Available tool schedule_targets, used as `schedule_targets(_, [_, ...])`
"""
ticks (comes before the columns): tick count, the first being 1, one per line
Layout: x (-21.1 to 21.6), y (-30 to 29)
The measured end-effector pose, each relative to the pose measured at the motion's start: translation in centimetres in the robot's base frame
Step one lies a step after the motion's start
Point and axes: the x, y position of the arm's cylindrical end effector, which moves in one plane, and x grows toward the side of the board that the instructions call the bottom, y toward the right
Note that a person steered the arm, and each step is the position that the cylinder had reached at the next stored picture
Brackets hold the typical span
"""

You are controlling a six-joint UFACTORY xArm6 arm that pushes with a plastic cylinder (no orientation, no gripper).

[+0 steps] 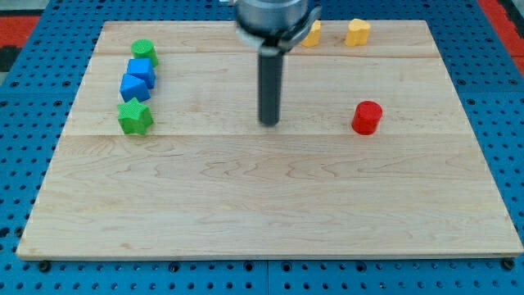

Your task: Push the green star towards the red star

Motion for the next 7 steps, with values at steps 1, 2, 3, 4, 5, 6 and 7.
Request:
schedule_targets(1, [8.0, -6.5])
schedule_targets(2, [5.6, -19.2])
schedule_targets(3, [-0.1, -23.3])
schedule_targets(4, [-1.6, -17.6])
schedule_targets(5, [-8.2, -13.3])
schedule_targets(6, [-8.2, -10.3])
schedule_targets(7, [-9.2, -10.7])
